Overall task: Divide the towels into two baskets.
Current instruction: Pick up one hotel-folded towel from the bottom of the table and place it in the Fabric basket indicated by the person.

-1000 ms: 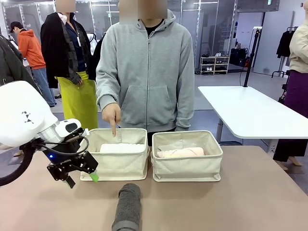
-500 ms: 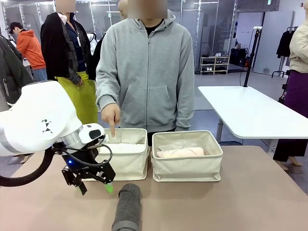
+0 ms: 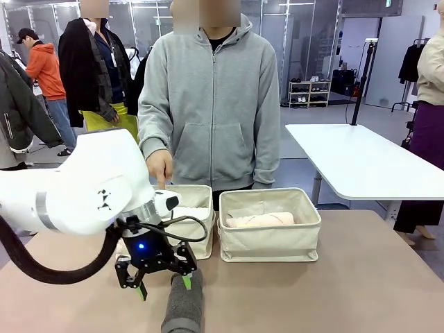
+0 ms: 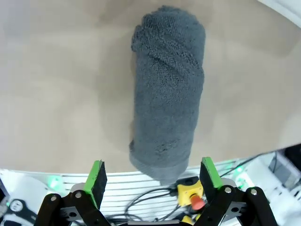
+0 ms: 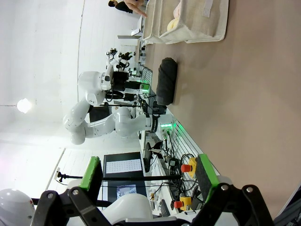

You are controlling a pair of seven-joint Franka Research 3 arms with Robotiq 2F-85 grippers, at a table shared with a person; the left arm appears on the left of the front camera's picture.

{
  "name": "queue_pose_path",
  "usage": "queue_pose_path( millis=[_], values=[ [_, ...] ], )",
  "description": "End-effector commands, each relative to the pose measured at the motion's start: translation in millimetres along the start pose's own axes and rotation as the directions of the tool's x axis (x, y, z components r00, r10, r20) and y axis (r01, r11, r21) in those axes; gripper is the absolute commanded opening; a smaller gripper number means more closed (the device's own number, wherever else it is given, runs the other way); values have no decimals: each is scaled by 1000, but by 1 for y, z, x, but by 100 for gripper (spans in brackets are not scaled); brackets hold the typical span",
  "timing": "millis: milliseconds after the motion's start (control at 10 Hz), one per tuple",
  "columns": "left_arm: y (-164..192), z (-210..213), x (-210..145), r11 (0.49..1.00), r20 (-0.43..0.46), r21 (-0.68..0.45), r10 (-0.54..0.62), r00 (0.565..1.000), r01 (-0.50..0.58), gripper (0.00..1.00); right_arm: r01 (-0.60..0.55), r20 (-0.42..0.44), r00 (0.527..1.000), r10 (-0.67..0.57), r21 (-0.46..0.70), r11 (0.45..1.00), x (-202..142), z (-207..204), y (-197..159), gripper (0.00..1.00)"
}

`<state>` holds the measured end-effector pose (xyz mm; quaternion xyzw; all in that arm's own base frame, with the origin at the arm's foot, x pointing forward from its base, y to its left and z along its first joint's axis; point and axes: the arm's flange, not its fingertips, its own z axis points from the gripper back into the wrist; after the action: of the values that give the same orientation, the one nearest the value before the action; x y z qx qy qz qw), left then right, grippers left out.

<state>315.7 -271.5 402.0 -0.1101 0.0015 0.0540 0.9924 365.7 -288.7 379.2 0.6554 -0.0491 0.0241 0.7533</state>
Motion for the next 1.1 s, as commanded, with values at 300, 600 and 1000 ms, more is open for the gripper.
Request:
queue_pose_path(
  millis=[300,600,1000],
  values=[
    [-8,-28,19,999,89,16,38,995,-39,100,5,-5,1000,-5,-8,1000,-3,-2,4,100],
    [-11,-54,32,999,59,12,30,998,-30,100,5,-5,1000,-5,-8,1000,-3,-2,4,100],
    [-15,-79,37,998,46,36,-49,998,48,97,5,-5,1000,-5,-8,1000,-3,-2,4,100]
  ],
)
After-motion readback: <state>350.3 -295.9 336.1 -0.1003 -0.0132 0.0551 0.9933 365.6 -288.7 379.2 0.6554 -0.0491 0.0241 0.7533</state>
